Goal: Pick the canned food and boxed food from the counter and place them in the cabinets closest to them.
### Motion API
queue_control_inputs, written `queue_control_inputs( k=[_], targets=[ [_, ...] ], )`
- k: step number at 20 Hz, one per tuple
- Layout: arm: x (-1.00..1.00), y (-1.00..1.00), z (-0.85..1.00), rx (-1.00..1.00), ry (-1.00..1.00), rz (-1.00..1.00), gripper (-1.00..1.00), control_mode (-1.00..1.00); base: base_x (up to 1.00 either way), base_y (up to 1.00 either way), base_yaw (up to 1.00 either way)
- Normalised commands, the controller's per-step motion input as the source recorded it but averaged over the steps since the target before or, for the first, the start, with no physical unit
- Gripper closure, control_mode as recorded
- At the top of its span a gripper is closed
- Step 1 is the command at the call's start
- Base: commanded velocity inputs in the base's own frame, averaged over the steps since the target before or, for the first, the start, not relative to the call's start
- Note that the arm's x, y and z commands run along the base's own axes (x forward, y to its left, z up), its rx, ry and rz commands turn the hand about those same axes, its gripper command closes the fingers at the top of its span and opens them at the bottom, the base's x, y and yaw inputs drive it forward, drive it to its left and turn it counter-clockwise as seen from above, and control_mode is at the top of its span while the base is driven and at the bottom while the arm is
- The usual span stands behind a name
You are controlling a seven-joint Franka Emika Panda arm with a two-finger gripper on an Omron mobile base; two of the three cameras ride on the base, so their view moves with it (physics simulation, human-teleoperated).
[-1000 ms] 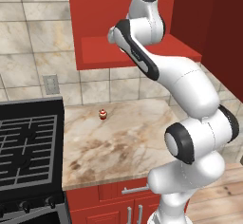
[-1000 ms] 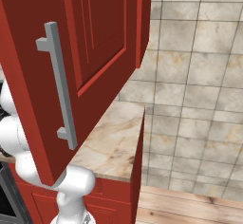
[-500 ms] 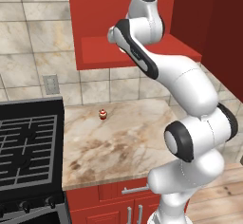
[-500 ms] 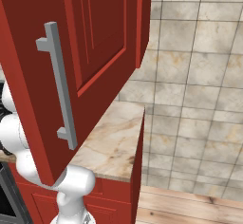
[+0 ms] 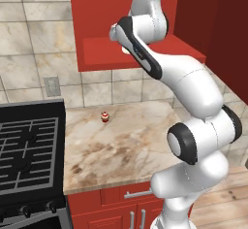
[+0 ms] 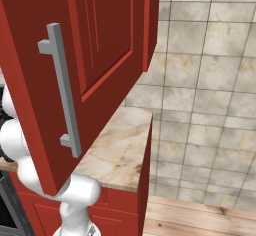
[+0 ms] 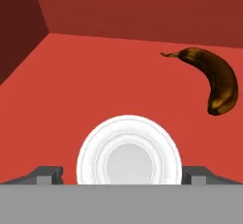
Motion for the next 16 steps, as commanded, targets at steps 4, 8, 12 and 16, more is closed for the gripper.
queue_control_inputs(
  k=[4, 8, 12, 16],
  targets=[
    [-0.85, 0.00, 0.00, 0.00, -0.12, 0.00, -1.00, -1.00, 0.00, 0.00, 0.00],
    [-0.93, 0.00, 0.00, -0.01, -0.11, 0.00, -1.00, -1.00, 0.00, 0.00, 0.00],
    [-0.93, -0.02, -0.04, -0.04, -0.04, 0.00, -1.00, -1.00, 0.00, 0.00, 0.00],
    [-0.96, -0.08, -0.09, -0.06, 0.00, 0.00, -1.00, -1.00, 0.00, 0.00, 0.00]
  ],
)
